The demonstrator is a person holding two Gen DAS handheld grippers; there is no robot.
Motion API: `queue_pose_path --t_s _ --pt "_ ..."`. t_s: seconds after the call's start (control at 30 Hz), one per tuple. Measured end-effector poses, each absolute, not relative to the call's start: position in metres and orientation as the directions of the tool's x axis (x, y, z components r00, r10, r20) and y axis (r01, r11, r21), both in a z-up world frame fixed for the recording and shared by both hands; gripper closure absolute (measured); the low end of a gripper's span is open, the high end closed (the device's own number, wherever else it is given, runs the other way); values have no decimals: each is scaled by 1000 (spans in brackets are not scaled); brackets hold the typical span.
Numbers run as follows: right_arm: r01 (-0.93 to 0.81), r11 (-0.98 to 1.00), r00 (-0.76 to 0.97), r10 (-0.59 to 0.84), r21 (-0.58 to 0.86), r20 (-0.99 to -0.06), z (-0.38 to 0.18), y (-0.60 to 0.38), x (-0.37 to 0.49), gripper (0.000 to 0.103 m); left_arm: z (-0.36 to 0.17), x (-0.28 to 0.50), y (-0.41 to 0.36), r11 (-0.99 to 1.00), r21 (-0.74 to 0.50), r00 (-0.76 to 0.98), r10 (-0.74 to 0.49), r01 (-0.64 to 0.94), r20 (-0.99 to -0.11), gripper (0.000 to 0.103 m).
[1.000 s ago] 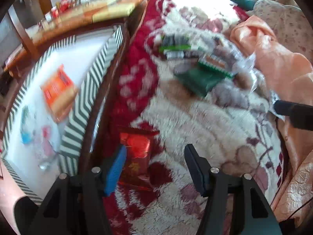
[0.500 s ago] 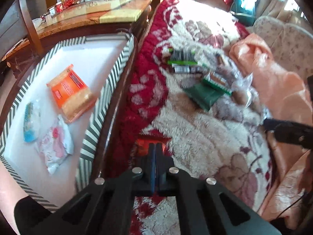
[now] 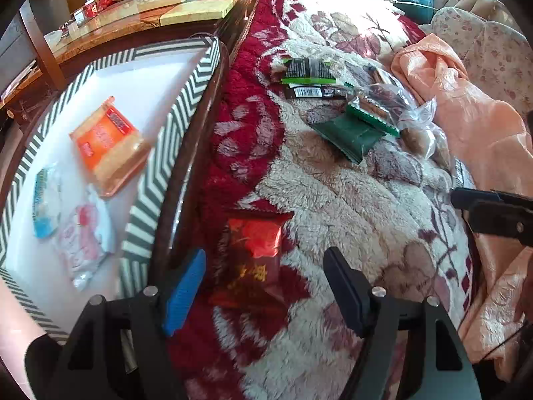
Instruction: Organize snacks
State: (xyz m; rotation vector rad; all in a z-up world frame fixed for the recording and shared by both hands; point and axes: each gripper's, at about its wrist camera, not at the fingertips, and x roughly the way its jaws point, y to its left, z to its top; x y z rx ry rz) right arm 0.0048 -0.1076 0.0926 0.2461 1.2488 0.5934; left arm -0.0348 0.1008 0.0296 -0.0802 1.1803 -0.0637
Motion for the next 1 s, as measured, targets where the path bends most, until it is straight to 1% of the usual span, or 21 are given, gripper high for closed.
queue_pose_path --t_s 0.03,0.07,0.1,0.13,0.23,0.33,0.43,0.53,0.67,0.8,0.87,0.9,0.93,1.0 --pt "-286 826 190 546 486 -816 92 -107 4 42 26 -33 100 995 -104 368 -99 8 -924 28" --pt "-289 826 185 545 484 -818 91 -105 4 42 21 -32 100 993 -114 355 -110 9 -928 32" --pt "-290 827 182 541 481 -821 90 -104 4 42 16 -31 99 993 -115 340 -109 4 -934 61" --pt "-291 829 180 537 477 -824 90 -104 4 42 13 -31 100 995 -96 328 -90 -2 -940 70" --pt "-290 831 185 536 475 -824 91 -106 3 42 23 -38 100 992 -122 354 -122 24 -927 70" --pt "-279 835 194 532 474 -824 92 -110 5 42 48 -45 103 996 -90 423 -91 22 -902 70" --pt "-268 837 200 532 476 -823 92 -114 5 42 74 -49 118 996 -88 483 -65 -24 -873 70" --pt "-266 842 202 525 469 -827 91 -116 5 42 89 -46 146 993 -40 512 21 -108 -859 70" --pt "-239 859 216 502 453 -837 89 -123 6 42 84 -40 195 962 -9 466 124 -274 -876 69" --pt "-230 869 221 485 439 -846 88 -127 6 42 71 -42 225 921 27 397 193 -388 -897 68" --pt "-218 872 225 482 438 -847 87 -129 7 42 69 -45 228 913 43 390 215 -405 -896 55" --pt "-215 873 226 480 437 -848 87 -130 6 42 70 -45 227 915 45 394 216 -401 -893 42" --pt "-212 875 227 478 436 -848 87 -130 6 42 72 -45 224 919 37 408 209 -392 -889 34" --pt "-207 878 230 473 433 -850 88 -132 6 42 80 -47 215 933 8 458 184 -360 -870 27"
